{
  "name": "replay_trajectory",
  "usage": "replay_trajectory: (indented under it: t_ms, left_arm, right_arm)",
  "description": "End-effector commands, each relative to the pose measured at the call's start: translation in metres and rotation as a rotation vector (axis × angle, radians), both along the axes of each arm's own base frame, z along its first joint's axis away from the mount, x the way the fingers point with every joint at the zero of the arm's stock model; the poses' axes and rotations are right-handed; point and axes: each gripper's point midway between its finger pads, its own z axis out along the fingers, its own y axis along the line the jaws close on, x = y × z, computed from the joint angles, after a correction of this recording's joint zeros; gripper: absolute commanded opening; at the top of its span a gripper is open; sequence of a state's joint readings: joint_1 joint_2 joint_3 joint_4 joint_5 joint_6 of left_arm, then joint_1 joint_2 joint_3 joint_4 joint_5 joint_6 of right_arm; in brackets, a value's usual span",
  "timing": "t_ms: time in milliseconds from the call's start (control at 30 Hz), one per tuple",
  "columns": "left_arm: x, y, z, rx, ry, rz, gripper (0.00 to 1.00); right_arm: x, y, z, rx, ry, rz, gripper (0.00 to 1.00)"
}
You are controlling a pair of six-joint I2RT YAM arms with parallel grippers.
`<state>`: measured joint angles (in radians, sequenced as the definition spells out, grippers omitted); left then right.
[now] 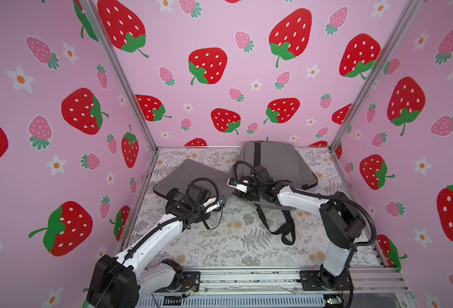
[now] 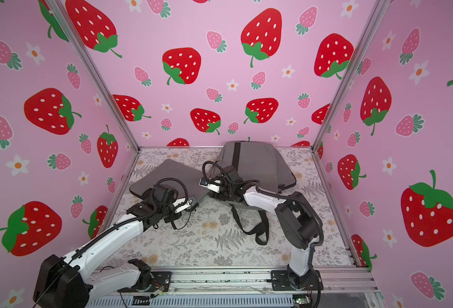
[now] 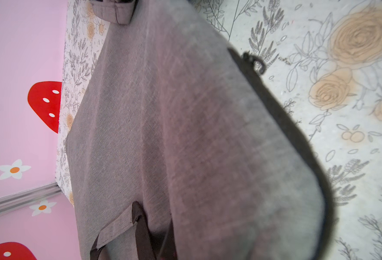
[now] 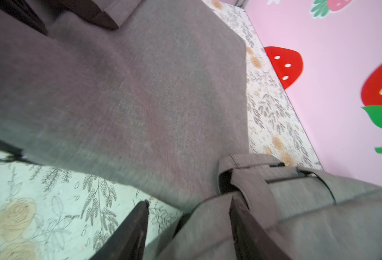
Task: Open the zippered laptop bag and take out the laptop
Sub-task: Pick up the zippered laptop bag from the center of the board, then unzip the zipper on the zippered laptop bag.
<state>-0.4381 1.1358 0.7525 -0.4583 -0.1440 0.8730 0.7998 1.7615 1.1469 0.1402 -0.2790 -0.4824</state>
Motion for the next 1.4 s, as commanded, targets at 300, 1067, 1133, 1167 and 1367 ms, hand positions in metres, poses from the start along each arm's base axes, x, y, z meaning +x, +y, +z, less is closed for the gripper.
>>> replay_trajectory:
  t_ms: [300,1067,1133,1167,1367]
  left_arm:
    - [0.007,-0.026,0.02,-0.143,-0.01,-0.049,0.0]
    - [0.006,-0.03,0.022,-0.171,-0.008,-0.048,0.0]
    - [0.006,-0.03,0.022,-0.174,-0.005,-0.048,0.0]
    - [0.006,-0.03,0.022,-0.171,-0.002,-0.048,0.0]
    - [0.004,-0.028,0.019,-0.162,0.001,-0.046,0.0]
  right_arm:
    - [-0.089,0.012,0.01,0.321,0.593,-0.006,0.53]
    - [-0.1,0.059,-0.037,0.338,0.81,0.151,0.47]
    - [-0.1,0.061,-0.04,0.344,0.824,0.16,0.46]
    - [-0.1,0.062,-0.04,0.349,0.828,0.163,0.46]
    - [-0.107,0.059,-0.03,0.386,0.827,0.204,0.4]
